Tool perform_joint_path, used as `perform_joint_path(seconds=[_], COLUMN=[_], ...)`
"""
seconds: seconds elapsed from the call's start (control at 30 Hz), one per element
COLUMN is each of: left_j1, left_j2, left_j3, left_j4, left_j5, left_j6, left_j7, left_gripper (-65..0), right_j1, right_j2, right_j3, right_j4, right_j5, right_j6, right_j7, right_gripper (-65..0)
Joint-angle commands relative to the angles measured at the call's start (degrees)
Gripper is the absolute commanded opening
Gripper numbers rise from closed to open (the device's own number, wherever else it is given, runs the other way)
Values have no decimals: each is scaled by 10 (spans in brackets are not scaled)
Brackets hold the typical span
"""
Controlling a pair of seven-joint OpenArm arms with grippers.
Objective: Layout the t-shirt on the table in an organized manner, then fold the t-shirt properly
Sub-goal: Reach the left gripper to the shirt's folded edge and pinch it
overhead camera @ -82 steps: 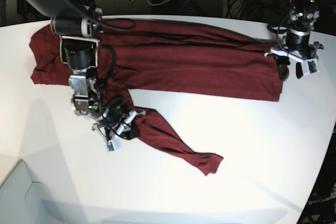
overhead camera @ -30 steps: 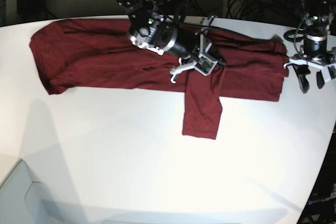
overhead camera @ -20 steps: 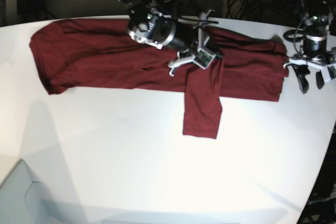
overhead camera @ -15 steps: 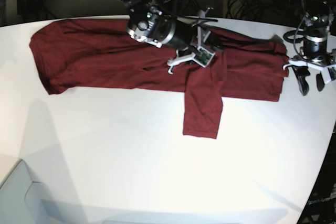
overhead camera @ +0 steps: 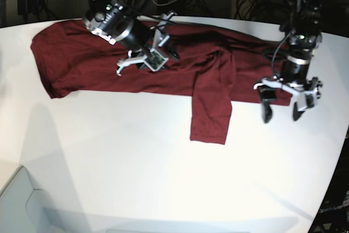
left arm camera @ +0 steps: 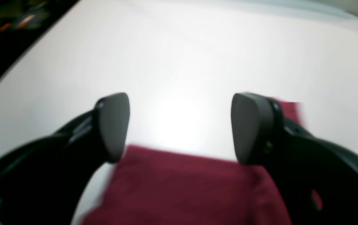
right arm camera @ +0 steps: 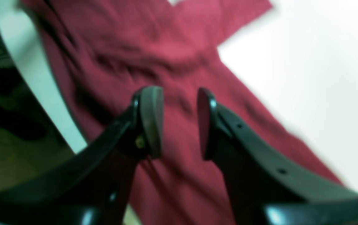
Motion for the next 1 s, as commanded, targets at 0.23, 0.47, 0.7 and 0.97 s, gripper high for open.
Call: perform_joint_path(seconds=[0.23,0.47,0.7,0.97], left_j1=[-194,-311,-358,-368], left_j2=[8,81,112,146], left_j3=[201,255,256,256], left_j4=[-123,-289,-379,-445], left_j5=[2,2,3,109], left_j6=[2,-2,-3,-4], left_j7=[-18,58,68,68], left_gripper=[-159,-159,-159,-159], right_j1=[-28,-35,-34,-31], right_j2=[2,2,2,2], right_j3=[87,120,136,136], right_j4=[38,46,46,46], right_j5=[9,9,9,9], right_j6=[2,2,2,2], right_j7=[16,16,16,16], right_gripper=[-452,-452,-453,-453])
